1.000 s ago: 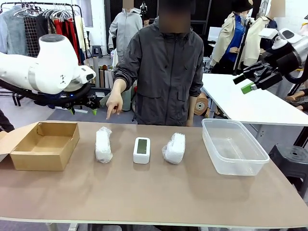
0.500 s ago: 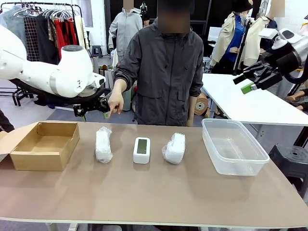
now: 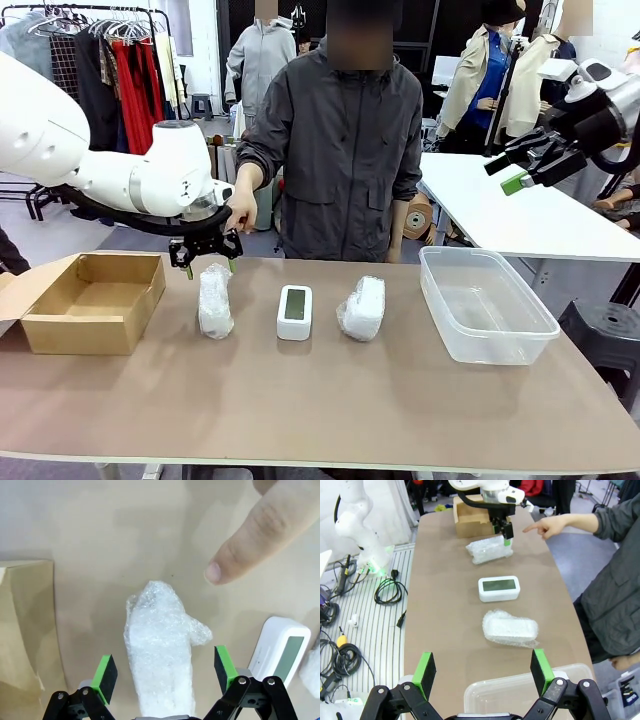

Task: Separate and place wrapped and unwrapped clocks.
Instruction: Pick up the Digital clock indicated by the person.

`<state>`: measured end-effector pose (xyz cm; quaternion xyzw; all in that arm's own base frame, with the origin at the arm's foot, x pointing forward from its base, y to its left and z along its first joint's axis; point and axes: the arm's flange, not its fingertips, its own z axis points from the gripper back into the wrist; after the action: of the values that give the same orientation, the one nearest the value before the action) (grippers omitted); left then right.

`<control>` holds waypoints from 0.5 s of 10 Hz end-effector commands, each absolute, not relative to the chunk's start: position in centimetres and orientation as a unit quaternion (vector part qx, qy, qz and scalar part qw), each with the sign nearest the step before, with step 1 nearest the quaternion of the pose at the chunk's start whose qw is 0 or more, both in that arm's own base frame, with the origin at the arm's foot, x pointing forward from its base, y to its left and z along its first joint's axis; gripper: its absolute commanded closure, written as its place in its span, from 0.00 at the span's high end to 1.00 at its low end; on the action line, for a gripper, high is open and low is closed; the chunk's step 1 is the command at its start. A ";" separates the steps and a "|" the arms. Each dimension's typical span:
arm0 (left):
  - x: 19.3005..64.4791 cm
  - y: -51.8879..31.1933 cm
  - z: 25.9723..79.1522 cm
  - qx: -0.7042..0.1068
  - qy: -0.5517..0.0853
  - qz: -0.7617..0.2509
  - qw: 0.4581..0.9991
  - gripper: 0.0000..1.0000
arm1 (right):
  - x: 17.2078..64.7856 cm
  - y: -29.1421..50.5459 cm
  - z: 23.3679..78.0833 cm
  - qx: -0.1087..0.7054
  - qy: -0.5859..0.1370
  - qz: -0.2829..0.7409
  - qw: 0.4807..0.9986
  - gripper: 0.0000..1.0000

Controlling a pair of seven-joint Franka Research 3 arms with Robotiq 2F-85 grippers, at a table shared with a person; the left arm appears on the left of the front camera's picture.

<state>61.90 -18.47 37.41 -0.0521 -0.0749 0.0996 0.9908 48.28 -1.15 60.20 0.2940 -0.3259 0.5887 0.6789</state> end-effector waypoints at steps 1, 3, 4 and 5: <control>62.3 -18.1 37.8 -0.062 -0.061 0.094 0.992 1.00 | 48.3 -1.1 60.3 0.295 -0.327 0.590 0.677 1.00; 61.9 -18.5 37.1 -0.055 -0.068 0.099 0.991 1.00 | 48.3 -1.1 60.3 0.295 -0.327 0.590 0.677 1.00; 61.9 -18.5 37.1 -0.055 -0.068 0.099 0.991 1.00 | 48.3 -1.1 60.3 0.295 -0.327 0.590 0.677 1.00; 61.9 -18.5 37.1 -0.055 -0.068 0.099 0.991 1.00 | 48.3 -1.1 60.3 0.295 -0.327 0.590 0.677 1.00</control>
<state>61.87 -18.57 37.04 -0.0594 -0.0646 0.0949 0.9916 48.28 -1.15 60.20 0.2940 -0.3259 0.5887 0.6789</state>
